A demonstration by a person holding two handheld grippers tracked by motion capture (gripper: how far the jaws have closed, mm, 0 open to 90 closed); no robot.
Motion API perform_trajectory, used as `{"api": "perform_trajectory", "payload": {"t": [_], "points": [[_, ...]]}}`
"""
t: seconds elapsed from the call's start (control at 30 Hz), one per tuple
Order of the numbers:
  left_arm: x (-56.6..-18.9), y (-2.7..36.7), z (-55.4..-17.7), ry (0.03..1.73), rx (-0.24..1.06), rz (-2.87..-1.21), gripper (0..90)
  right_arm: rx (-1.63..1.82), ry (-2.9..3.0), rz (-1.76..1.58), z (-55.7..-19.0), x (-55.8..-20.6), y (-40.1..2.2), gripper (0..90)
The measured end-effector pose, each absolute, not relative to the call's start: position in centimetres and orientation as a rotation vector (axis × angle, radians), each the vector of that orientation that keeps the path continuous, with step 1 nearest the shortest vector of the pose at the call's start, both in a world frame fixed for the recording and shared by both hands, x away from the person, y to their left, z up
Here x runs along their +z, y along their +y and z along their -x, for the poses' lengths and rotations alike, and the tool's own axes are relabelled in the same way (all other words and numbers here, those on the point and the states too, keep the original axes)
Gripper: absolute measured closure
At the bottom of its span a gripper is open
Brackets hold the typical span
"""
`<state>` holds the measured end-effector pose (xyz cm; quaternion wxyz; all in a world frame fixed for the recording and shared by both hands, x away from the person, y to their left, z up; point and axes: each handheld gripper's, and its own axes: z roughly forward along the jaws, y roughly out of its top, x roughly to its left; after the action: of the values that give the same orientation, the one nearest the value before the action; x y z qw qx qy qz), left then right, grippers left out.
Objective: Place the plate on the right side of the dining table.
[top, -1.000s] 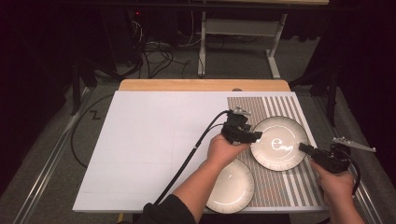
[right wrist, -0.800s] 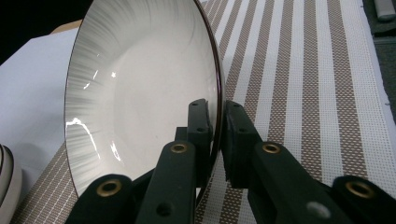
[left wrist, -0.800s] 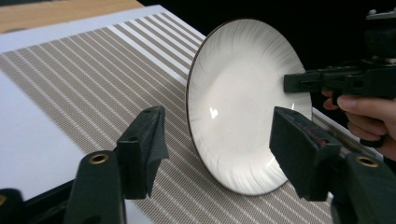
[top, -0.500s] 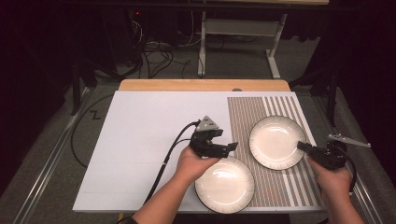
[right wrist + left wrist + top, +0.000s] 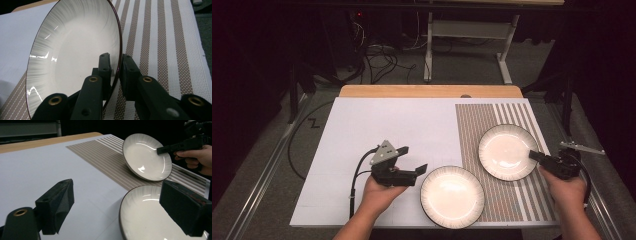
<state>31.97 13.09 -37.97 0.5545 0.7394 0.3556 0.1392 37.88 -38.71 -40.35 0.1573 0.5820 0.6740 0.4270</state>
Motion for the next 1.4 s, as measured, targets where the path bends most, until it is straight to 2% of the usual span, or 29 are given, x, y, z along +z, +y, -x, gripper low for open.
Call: {"api": "perform_trajectory", "payload": {"t": [0.17,0.4,1.23,1.4], "points": [[-38.9,15.9,-31.1,0.879,0.380,-1.723,10.6,1.209,1.925,-1.674,-38.0,-40.5,-38.7,81.7],[-39.8,17.9,-31.0,0.922,0.445,-1.690,0.0,1.190,1.919,-1.711,-38.2,-40.6,-38.7,81.0],[-40.3,18.7,-31.1,0.929,0.444,-1.685,0.0,1.073,1.892,-1.796,-39.2,-41.8,-38.9,79.4],[-40.5,18.6,-31.0,0.929,0.444,-1.677,0.1,1.059,1.893,-1.744,-38.9,-41.5,-38.7,71.4]]}}
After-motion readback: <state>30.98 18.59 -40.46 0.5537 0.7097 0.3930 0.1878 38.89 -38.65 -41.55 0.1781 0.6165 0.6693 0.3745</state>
